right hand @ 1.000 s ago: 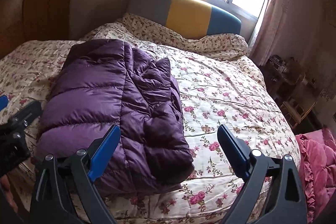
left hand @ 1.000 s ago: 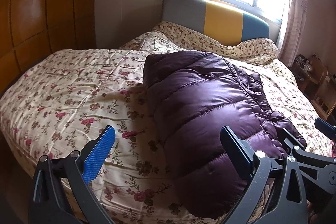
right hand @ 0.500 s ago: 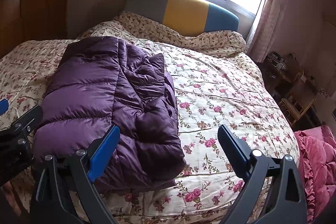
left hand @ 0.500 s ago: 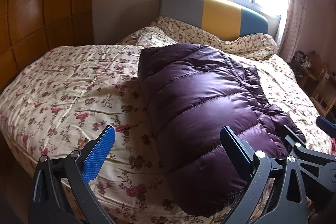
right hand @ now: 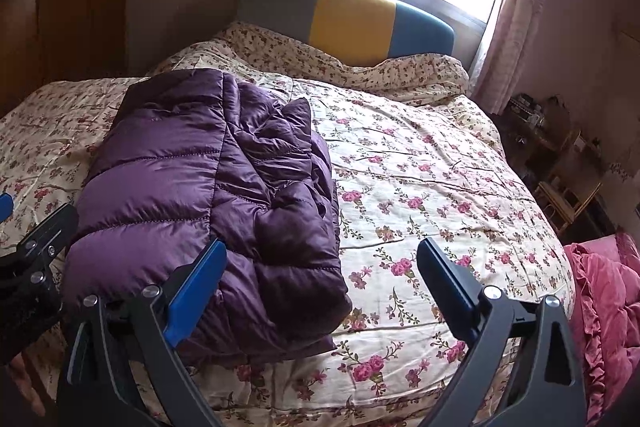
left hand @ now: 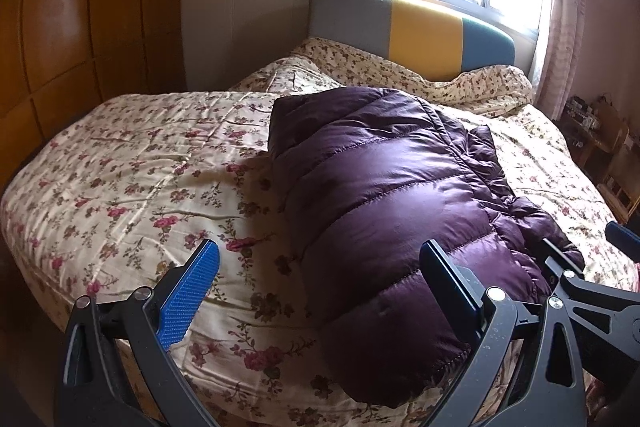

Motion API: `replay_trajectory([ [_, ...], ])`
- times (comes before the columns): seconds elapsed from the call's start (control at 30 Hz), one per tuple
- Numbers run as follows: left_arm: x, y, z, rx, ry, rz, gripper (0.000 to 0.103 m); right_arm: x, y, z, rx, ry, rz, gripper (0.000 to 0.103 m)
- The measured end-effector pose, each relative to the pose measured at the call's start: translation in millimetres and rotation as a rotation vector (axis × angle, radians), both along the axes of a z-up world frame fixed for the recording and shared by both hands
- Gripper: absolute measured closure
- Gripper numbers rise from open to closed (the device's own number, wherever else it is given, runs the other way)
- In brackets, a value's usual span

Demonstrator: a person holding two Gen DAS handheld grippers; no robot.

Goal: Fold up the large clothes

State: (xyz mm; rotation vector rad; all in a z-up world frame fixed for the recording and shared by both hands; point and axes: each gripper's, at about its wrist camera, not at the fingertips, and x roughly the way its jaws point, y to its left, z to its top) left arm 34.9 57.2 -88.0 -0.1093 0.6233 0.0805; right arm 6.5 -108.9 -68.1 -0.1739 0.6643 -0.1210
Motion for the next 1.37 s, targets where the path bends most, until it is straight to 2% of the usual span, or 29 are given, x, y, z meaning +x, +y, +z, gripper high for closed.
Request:
replay_trajectory([
  [0.8, -10.8, -12.3, 1.2, 0.022, -0.011, -0.015, 0.004, 1.7, -2.7, -4.6, 0.028, 0.012, -0.005, 0.006],
  [1.0, -12.9, -17.1, 1.1, 0.06, -0.025, -0.024, 0.004, 1.7, -1.9, -4.0, 0.029, 0.01, -0.005, 0.006],
  [1.37, -10.4, -14.6, -1.4, 0.027, -0.005, -0.025, 0.004, 0.3, -2.8, -2.4, 0.039, 0.002, -0.004, 0.006],
])
